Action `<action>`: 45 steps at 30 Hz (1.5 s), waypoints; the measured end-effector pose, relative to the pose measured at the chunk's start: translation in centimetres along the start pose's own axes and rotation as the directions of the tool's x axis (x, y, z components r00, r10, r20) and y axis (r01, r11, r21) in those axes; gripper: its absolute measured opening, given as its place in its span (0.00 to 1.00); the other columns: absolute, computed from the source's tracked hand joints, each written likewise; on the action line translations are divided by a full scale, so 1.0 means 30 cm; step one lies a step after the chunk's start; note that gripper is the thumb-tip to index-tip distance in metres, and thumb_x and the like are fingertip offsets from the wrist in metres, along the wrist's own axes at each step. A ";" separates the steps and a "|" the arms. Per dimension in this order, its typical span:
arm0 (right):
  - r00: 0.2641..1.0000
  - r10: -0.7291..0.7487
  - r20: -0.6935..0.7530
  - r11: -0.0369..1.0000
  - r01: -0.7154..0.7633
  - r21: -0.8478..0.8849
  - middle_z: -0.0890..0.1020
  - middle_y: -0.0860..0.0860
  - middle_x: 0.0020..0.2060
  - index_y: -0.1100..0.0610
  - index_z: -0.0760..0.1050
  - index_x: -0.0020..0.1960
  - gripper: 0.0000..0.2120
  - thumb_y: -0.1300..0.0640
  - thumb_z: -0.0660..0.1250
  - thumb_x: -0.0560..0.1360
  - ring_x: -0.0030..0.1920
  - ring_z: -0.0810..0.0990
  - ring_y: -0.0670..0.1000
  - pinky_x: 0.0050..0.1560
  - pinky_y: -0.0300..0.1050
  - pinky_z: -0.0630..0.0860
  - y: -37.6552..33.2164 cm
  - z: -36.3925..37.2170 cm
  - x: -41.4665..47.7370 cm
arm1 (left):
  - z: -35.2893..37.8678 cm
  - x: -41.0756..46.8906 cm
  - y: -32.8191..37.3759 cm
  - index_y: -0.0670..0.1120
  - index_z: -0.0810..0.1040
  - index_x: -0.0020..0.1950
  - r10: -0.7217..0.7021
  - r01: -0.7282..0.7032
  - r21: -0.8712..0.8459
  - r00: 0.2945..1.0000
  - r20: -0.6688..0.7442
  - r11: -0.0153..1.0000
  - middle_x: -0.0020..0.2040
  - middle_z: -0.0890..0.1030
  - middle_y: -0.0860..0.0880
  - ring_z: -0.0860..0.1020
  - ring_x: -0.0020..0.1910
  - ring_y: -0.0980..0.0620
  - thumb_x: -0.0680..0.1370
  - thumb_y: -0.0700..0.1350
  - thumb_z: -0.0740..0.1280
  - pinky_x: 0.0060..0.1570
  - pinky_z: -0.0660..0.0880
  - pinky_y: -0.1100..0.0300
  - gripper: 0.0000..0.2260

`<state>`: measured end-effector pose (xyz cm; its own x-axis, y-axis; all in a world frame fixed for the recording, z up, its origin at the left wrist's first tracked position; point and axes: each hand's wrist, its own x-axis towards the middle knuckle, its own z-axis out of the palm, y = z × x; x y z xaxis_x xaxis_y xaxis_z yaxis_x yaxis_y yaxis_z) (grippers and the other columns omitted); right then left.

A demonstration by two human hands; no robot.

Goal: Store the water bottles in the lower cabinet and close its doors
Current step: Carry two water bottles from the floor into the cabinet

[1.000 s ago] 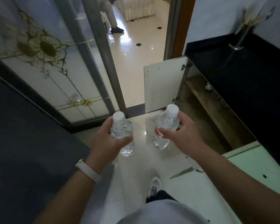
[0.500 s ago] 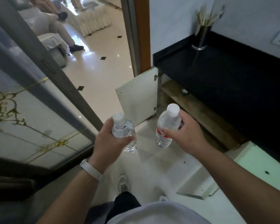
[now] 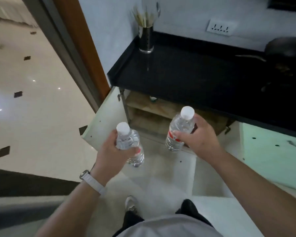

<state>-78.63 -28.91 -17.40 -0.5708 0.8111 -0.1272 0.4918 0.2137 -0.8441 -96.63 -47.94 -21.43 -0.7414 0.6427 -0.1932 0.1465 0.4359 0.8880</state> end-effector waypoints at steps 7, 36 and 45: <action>0.984 0.109 -0.141 0.994 -0.110 -0.005 0.80 0.40 0.45 0.40 0.73 0.53 0.20 0.48 0.78 0.66 0.45 0.79 0.38 0.43 0.34 0.73 -0.058 0.047 -0.030 | -0.057 0.205 -0.026 0.50 0.76 0.62 0.116 -0.120 0.010 0.975 0.190 0.993 0.51 0.82 0.52 0.81 0.50 0.54 0.69 0.40 0.80 0.47 0.74 0.61 0.25; 0.950 0.307 -0.064 0.948 -0.299 0.110 0.77 0.43 0.56 0.43 0.71 0.62 0.26 0.47 0.77 0.68 0.54 0.78 0.45 0.51 0.42 0.75 0.436 0.151 0.414 | 0.356 0.644 -0.170 0.60 0.75 0.57 -0.005 -0.060 0.216 0.958 0.288 0.975 0.50 0.83 0.57 0.82 0.49 0.59 0.67 0.46 0.81 0.47 0.79 0.59 0.24; 0.929 0.302 -0.214 0.952 -0.285 0.108 0.75 0.39 0.55 0.39 0.67 0.62 0.29 0.45 0.78 0.67 0.52 0.76 0.43 0.51 0.38 0.72 0.753 0.384 0.629 | 0.600 0.948 -0.481 0.55 0.77 0.60 0.049 -0.126 0.184 0.925 0.376 0.975 0.52 0.84 0.56 0.83 0.51 0.56 0.62 0.57 0.81 0.52 0.82 0.50 0.29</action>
<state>-85.86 -15.05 -44.86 -0.2408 0.9346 -0.2618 0.5600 -0.0865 -0.8240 -108.02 -24.62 -47.26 -0.4329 0.8528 -0.2921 0.3568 0.4597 0.8133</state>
